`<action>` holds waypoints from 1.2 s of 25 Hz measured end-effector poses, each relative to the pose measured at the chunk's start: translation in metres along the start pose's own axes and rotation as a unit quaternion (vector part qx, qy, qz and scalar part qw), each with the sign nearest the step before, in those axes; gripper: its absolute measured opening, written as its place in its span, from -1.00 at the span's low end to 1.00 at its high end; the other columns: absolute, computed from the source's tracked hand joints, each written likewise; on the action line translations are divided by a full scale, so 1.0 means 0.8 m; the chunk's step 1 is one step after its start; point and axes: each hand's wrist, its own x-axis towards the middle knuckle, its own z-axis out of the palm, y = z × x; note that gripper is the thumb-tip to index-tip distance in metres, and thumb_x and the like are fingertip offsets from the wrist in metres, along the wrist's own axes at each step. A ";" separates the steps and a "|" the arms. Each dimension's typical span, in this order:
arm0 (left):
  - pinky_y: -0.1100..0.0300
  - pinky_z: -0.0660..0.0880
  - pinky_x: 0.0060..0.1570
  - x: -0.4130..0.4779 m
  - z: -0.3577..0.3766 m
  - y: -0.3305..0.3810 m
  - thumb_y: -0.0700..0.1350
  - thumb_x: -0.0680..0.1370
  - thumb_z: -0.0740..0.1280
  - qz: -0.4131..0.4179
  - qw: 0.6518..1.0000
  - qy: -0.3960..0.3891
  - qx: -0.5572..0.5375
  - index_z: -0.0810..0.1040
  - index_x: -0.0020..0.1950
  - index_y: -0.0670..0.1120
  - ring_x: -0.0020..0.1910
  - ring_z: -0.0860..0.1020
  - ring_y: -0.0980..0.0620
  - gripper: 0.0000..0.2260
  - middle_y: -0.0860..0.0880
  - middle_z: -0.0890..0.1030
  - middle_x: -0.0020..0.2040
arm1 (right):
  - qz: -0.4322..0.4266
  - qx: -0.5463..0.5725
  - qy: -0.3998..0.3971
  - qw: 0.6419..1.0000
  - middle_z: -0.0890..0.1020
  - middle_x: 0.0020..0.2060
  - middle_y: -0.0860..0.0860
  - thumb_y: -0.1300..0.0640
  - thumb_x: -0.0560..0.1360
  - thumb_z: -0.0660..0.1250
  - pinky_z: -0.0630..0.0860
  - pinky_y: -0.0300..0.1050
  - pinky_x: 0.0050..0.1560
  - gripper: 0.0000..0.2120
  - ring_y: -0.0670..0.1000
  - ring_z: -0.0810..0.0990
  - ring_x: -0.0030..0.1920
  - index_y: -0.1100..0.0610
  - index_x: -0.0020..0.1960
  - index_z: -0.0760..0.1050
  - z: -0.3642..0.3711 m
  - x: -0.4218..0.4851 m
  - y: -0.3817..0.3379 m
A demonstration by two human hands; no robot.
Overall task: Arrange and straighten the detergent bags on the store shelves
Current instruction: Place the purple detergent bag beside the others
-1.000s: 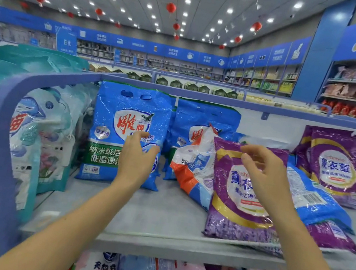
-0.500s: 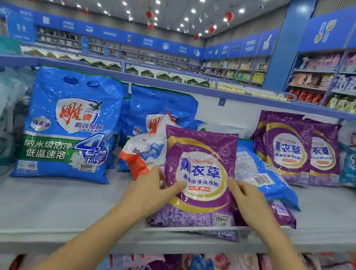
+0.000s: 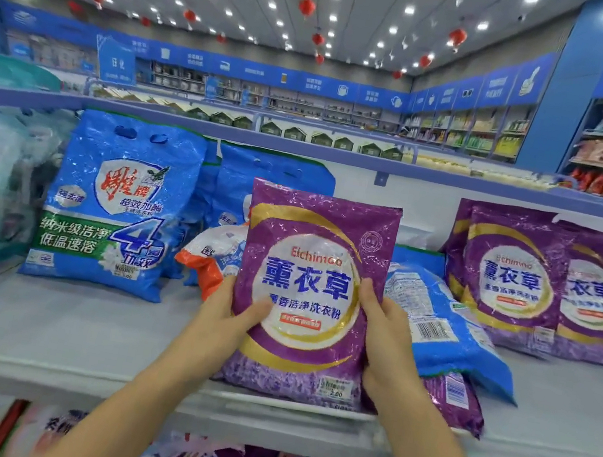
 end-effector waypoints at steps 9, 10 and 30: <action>0.22 0.55 -0.09 -0.002 0.116 0.048 0.06 0.44 0.29 0.166 0.985 0.032 -0.036 0.48 0.05 0.06 0.01 0.63 0.12 -0.78 0.09 0.66 0.00 | -0.295 -0.126 0.078 0.944 0.36 -0.48 0.20 -0.07 0.50 0.23 0.28 -0.07 -0.41 -0.46 0.02 0.30 -0.42 0.40 -0.36 0.28 -0.090 0.012 -0.096; 0.21 0.55 -0.08 0.003 0.135 0.049 0.08 0.43 0.29 0.163 0.986 0.023 -0.038 0.48 0.04 0.07 -0.01 0.63 0.13 -0.78 0.09 0.66 -0.01 | -0.326 -0.153 0.098 0.928 0.32 -0.51 0.17 -0.02 0.52 0.23 0.23 -0.10 -0.43 -0.49 -0.01 0.26 -0.44 0.36 -0.40 0.25 -0.107 0.015 -0.107; 0.25 0.54 -0.11 0.126 0.445 -0.004 0.02 0.60 0.17 0.058 0.995 -0.064 -0.050 0.45 0.02 0.03 -0.06 0.56 0.11 -0.88 0.05 0.59 -0.02 | -0.078 -0.259 0.140 0.952 0.58 0.07 0.06 0.11 0.46 0.38 0.52 -0.14 -0.03 -0.56 0.02 0.57 0.04 0.05 0.26 0.29 -0.400 0.039 -0.112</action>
